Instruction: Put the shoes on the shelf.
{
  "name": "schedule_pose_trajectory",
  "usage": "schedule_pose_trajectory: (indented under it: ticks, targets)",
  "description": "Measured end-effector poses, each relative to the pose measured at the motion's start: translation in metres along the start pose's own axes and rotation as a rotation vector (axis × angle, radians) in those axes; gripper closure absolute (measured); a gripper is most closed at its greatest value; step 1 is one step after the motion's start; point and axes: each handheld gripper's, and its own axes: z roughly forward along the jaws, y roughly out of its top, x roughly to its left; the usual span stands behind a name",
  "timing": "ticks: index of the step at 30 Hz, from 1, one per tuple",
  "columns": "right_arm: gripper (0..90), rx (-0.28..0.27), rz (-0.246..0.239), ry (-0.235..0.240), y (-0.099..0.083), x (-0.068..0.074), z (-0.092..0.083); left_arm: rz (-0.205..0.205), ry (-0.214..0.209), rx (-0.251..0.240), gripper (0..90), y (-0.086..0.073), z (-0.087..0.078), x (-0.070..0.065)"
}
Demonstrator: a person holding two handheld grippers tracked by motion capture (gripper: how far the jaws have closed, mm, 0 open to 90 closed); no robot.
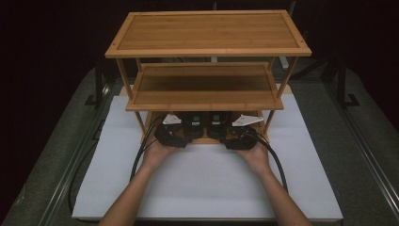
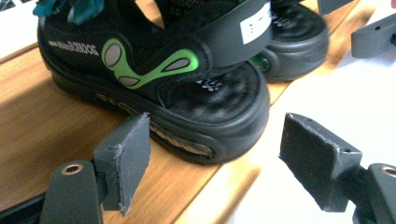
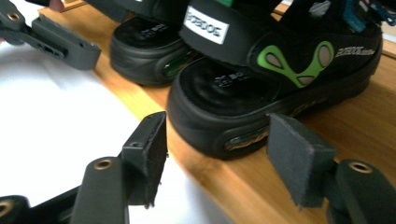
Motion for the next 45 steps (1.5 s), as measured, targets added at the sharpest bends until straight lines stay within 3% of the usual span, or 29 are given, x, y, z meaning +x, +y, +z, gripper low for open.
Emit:
schedule_pose_trajectory:
  ticks: [3, 4, 10, 19, 23, 27, 32, 41, 45]
  targets:
    - [33.5, 0.018, 0.004, 0.005, -0.003, 0.003, -0.006, 0.017, -0.004, 0.029, 22.1, -0.002, -0.008, -0.004]
    - [32.4, 0.019, 0.006, 0.006, -0.004, 0.002, -0.008, 0.001, -0.012, 0.037, 22.0, -0.003, -0.01, -0.005]
    - [24.4, 0.045, 0.016, -0.002, -0.011, -0.001, -0.024, 0.021, -0.011, 0.04, 17.3, -0.009, -0.025, -0.008]
    - [12.9, 0.038, 0.042, -0.002, -0.032, -0.004, -0.063, 0.035, -0.007, 0.054, 9.3, -0.021, -0.052, -0.017]
    - [8.3, 0.06, 0.04, -0.052, -0.041, -0.003, -0.077, 0.024, -0.01, 0.05, 6.2, -0.029, -0.066, -0.02]
    - [2.7, 0.075, 0.054, -0.061, -0.051, -0.002, -0.09, 0.016, -0.008, 0.056, 2.3, -0.041, -0.08, -0.021]
    - [2.5, 0.071, 0.054, -0.082, -0.067, 0.001, -0.108, 0.003, 0.009, 0.054, 2.3, -0.059, -0.101, -0.022]
    - [2.5, 0.068, 0.094, -0.132, -0.094, -0.003, -0.131, 0.011, 0.055, 0.088, 2.0, -0.094, -0.127, -0.026]
    - [2.5, 0.092, 0.116, -0.161, -0.108, -0.005, -0.139, -0.009, 0.094, 0.096, 2.0, -0.11, -0.135, -0.027]
